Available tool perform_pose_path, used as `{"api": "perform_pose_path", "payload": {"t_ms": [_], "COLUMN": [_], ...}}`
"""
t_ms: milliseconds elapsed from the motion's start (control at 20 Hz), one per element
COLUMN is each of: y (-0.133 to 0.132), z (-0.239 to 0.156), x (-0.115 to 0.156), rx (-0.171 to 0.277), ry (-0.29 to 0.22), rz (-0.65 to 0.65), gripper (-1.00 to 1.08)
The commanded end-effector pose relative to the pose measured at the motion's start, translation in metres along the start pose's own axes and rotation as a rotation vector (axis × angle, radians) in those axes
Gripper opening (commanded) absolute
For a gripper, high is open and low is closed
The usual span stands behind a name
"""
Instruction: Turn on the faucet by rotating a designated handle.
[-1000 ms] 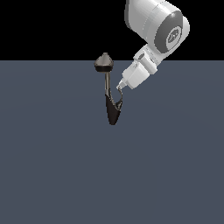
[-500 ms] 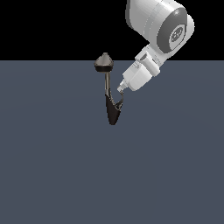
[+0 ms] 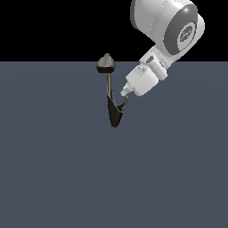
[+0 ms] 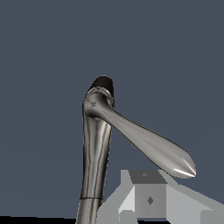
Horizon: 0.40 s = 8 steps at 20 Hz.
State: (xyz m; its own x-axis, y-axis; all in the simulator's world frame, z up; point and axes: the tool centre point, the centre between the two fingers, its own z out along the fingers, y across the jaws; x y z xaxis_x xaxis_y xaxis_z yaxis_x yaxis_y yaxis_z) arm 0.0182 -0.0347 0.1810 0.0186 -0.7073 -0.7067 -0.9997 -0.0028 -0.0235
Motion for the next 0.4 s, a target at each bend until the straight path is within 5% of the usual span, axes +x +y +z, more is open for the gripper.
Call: {"api": "perform_pose_path", "payload": {"t_ms": [0,350], "y": [0.009,0.029], "z": [0.001,0.002], "x": [0.018,0.059], "rx": [-0.003,-0.011], "ry": [0.001,0.000], "rz": [0.013,0.025], "gripper": [-1.00,-1.00]}}
